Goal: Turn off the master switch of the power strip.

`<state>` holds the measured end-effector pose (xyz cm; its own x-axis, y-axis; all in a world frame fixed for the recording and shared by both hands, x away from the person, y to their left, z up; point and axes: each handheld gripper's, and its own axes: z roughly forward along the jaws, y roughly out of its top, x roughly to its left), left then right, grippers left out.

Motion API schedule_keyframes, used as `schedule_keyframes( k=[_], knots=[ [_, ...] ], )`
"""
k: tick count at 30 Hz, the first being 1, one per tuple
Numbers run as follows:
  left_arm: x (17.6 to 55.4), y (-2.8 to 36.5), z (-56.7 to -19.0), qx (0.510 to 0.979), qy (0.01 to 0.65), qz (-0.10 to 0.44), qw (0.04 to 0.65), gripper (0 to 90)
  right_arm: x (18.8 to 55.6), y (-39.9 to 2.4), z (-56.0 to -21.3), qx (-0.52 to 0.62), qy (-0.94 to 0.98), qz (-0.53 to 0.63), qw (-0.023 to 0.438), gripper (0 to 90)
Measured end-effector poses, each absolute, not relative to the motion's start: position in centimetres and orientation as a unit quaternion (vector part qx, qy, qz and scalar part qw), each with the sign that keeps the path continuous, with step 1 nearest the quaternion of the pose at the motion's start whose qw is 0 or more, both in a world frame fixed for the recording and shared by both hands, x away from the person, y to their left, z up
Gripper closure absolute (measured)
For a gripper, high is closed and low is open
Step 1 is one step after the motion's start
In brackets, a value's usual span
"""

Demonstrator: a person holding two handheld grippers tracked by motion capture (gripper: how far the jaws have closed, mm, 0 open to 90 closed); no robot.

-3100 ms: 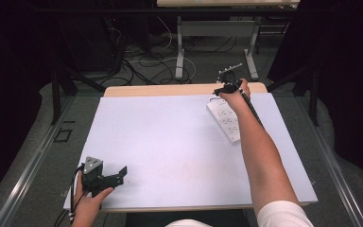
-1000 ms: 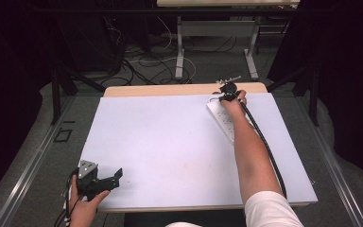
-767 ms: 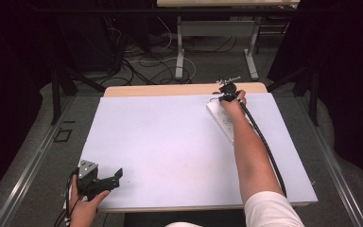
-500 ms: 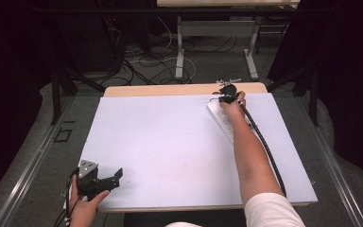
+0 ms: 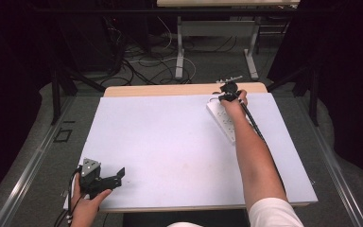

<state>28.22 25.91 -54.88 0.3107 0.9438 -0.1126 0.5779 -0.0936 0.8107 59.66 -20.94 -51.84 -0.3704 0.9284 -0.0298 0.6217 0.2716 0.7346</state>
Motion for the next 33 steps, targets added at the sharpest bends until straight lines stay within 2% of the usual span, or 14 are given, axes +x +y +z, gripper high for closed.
schedule_keyframes(
  k=[8,17,25,31,33],
  knots=[
    [28.5,25.4,-54.9,0.713,0.528,0.22,0.406,0.8,58.6,-20.7,-51.1,0.504,0.769,0.324,0.222,83.8],
    [28.2,25.0,-54.8,0.722,0.516,0.218,0.406,0.8,56.9,-19.8,-49.9,0.465,0.793,0.317,0.232,81.3],
    [28.6,24.5,-54.8,0.725,0.51,0.211,0.411,0.8,55.8,-19.7,-48.2,0.451,0.793,0.338,0.23,73.0],
    [29.0,24.1,-54.7,0.732,0.5,0.209,0.414,0.8,55.1,-19.6,-47.6,0.453,0.792,0.349,0.213,61.4],
    [29.1,23.9,-54.7,0.733,0.497,0.207,0.416,0.8,54.8,-19.5,-47.3,0.451,0.792,0.351,0.214,54.7]
  ],
)
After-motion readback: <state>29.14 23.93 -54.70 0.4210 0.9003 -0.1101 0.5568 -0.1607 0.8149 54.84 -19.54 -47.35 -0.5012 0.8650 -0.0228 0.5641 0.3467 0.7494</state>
